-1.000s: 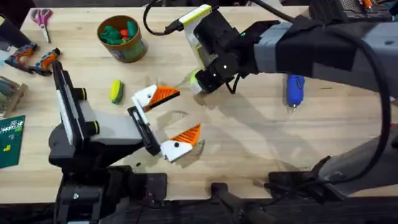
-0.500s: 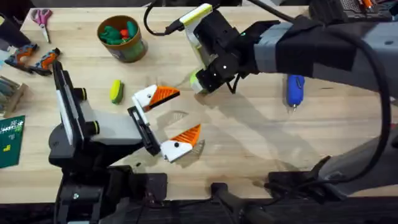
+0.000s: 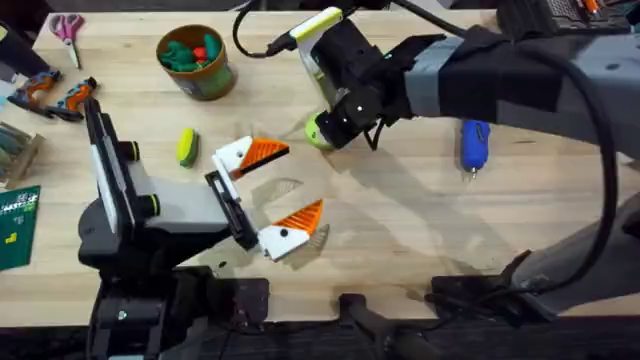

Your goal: Pick up the gripper from the table and insert it into the empty holder that is missing its gripper. Then pick up a screw, insert it into the mounting hole, and use the screwdriver to tighten it. Finally, clean up the table by picking up the vegetable and placing it into the bucket.

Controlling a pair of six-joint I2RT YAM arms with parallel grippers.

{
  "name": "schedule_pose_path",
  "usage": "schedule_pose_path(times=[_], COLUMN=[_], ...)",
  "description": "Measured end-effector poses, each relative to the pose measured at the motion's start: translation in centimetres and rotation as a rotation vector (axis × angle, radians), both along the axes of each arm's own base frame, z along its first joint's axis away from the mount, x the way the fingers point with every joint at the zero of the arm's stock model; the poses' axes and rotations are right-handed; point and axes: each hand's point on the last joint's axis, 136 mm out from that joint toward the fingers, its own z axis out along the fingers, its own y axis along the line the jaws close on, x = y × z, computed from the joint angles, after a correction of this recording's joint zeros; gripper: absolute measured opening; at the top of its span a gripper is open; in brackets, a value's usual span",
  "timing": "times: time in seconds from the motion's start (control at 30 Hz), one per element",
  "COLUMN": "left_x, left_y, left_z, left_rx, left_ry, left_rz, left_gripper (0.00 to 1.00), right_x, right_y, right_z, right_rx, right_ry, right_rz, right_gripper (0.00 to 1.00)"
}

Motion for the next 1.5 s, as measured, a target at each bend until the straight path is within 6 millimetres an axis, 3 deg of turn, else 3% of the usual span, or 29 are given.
schedule_pose_path(times=[0.67, 1.13, 1.27, 1.3, 1.4, 1.5], left_x=[0.0, 0.0, 0.0, 0.0, 0.0, 0.0], left_y=[0.0, 0.0, 0.0, 0.0, 0.0, 0.0], left_z=[0.0, 0.0, 0.0, 0.0, 0.0, 0.0], left_rx=[0.000, 0.000, 0.000, 0.000, 0.000, 0.000], left_ry=[0.000, 0.000, 0.000, 0.000, 0.000, 0.000], left_rz=[0.000, 0.000, 0.000, 0.000, 0.000, 0.000], left_gripper=[0.986, 0.987, 0.986, 0.986, 0.986, 0.986], right_x=[0.1, 0.9, 1.5, 1.6, 1.2, 0.5], right_y=[0.1, 0.8, 1.3, 1.3, 1.0, 0.4], right_z=[0.4, 3.6, 6.6, 7.0, 7.4, 7.0], right_rx=[0.002, 0.005, 0.044, 0.049, 0.039, 0.013], right_ry=[-0.002, -0.006, -0.052, -0.057, -0.051, -0.019], right_rz=[0.000, 0.000, 0.001, 0.000, 0.006, 0.007], right_gripper=[0.006, 0.006, 0.006, 0.019, 0.350, 0.457])
